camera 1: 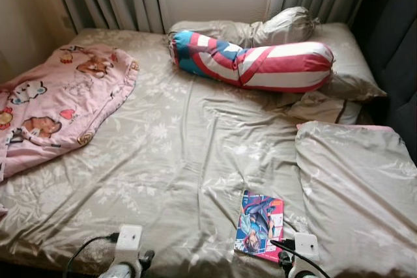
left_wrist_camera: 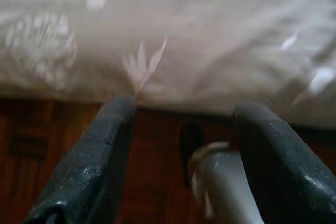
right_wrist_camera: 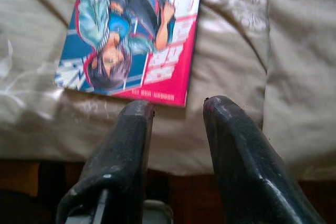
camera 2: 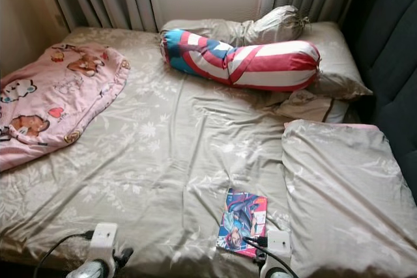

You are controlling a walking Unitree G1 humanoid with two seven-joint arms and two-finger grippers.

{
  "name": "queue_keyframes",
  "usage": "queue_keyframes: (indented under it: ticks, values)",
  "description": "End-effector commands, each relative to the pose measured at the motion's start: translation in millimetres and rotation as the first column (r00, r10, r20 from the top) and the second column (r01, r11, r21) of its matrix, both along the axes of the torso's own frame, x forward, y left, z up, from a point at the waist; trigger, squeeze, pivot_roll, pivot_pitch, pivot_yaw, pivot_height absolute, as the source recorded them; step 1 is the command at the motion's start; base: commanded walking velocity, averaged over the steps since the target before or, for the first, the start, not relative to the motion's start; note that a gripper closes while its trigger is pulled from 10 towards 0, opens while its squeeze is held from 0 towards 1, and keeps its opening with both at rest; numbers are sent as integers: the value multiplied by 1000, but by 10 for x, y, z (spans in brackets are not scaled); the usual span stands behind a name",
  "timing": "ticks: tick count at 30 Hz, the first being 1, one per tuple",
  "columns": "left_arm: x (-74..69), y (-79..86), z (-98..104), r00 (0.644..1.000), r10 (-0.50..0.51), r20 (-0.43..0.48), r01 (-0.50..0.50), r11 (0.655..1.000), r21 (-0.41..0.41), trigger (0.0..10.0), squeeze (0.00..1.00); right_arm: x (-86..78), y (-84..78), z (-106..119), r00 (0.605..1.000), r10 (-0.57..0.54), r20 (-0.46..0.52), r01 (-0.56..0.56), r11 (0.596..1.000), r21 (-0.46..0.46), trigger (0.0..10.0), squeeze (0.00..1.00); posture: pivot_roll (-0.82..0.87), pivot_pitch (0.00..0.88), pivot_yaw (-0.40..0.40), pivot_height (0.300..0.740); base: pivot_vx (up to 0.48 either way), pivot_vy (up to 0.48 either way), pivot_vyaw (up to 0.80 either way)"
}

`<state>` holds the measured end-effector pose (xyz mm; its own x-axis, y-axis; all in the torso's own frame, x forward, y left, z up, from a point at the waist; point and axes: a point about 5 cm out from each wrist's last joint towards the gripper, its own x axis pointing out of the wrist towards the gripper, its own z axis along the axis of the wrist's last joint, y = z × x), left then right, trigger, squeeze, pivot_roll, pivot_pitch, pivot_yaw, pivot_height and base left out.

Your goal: Clean up the room

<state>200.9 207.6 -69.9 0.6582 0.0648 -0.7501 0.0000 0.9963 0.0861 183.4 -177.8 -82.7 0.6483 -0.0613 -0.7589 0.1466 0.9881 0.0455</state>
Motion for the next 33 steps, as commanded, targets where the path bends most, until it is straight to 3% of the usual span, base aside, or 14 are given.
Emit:
queue_keyframes:
  ticks: [1,5,12,27,33]
  values:
    - [-78,-1,-49,999,7,-40,-6,1000,8,10000,0,-36,-2,-20,1000,16,-20,-16,1000,-8,10000,0,-48,0,-19,740,0,0,0]
    - [-71,18,-41,999,21,-31,-21,1000,14,10000,0,-57,42,-33,997,75,-29,-75,997,-16,10000,0,-48,0,-16,740,0,163,400]
    - [-49,40,-27,999,18,-27,-18,1000,22,10000,0,-136,43,-74,996,63,-65,-63,998,0,10000,0,-49,0,-15,740,0,236,800]
    - [74,-16,27,1000,5,-3,-5,1000,25,10000,0,-150,35,-81,996,44,-73,-43,999,15,10000,0,-43,0,-24,740,0,198,0]
    - [85,-31,27,1000,0,-11,0,1000,27,10000,0,-251,-84,-106,996,31,-81,-30,999,10,10000,0,-46,9,-23,740,0,321,0]
